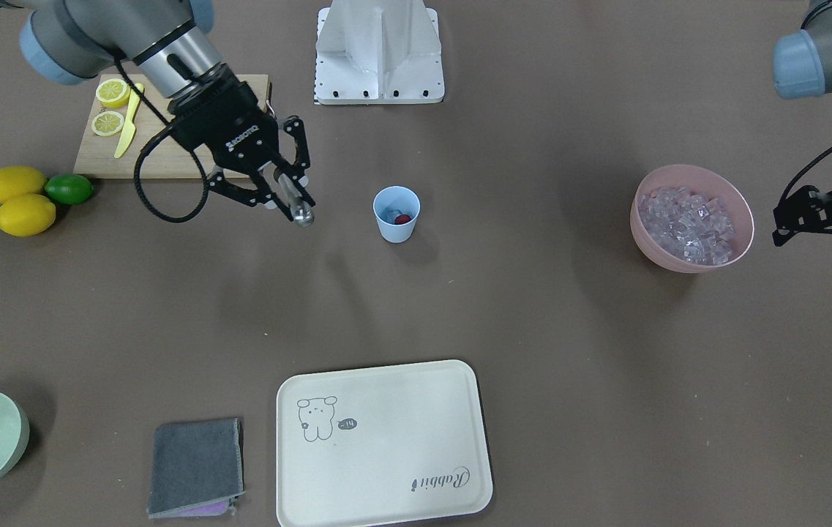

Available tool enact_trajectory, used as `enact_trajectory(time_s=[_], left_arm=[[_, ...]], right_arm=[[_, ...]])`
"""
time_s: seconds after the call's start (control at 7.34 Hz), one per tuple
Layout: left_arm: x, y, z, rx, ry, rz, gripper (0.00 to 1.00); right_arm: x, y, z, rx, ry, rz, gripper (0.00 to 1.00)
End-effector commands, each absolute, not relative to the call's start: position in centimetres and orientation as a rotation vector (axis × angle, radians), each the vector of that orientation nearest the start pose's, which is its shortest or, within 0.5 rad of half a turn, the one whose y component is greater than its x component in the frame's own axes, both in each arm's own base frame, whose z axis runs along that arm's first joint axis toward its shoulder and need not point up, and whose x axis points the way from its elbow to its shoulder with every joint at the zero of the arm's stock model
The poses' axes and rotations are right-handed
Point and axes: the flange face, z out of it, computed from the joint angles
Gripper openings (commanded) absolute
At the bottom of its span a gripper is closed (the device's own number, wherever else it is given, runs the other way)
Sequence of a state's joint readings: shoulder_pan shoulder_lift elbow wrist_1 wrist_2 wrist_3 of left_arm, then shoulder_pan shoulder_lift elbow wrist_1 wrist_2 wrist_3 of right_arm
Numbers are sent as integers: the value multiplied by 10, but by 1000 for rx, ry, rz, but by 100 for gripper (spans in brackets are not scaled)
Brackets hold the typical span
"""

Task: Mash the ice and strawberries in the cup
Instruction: 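Carry the muddler with the right gripper over the light-blue cup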

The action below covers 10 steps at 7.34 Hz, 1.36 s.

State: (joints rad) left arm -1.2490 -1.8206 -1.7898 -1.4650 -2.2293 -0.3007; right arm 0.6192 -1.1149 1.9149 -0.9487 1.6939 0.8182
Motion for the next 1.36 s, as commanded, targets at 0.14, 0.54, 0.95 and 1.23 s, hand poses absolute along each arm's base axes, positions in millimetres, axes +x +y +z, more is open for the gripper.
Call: enact_trajectory(time_s=[0.14,0.54,0.95,1.23], left_arm=[[112,-564,443,117,736,136,97],[113,-564,442,118,738,140,97],[113,-563,443,117,738,140,97],[113,-563,440,121,739,141,97]], right_arm=[[-424,-401,132,1032,-1269,-212,0],[-452,-382,130,1137,-1348,-136,0],[-498,-392,136,1200,-1369,-126,0],[-498,-393,144,1225,-1360,-143,0]])
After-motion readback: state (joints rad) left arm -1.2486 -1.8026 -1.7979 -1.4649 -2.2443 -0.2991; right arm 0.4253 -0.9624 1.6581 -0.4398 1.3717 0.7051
